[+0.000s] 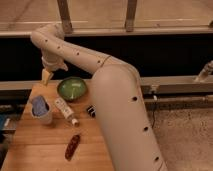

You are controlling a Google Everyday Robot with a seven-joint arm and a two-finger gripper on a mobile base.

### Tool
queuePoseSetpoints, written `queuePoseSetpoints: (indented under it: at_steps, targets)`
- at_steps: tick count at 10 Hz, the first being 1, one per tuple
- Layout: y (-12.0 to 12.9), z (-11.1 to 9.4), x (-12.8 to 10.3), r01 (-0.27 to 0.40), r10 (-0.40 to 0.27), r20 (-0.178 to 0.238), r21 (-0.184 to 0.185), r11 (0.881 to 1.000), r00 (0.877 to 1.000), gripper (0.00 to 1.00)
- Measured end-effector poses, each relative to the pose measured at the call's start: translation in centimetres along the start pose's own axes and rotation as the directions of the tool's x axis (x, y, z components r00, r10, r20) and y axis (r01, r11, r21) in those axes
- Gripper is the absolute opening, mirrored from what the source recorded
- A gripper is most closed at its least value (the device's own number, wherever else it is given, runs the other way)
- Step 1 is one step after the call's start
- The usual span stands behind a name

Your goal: Place the white sponge in the ceramic bowl

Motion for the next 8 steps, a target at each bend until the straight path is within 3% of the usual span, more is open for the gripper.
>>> queuePoseSetpoints:
  at_steps: [3,8]
  targets:
    - [4.0,0.9,-0.3,0.082,-0.083,-0.014,-0.050,0.995,0.996,0.80]
    - [8.7,3.4,-0.2,0.180,-0.187,-0.040,-0.146,0.973,0.981,0.80]
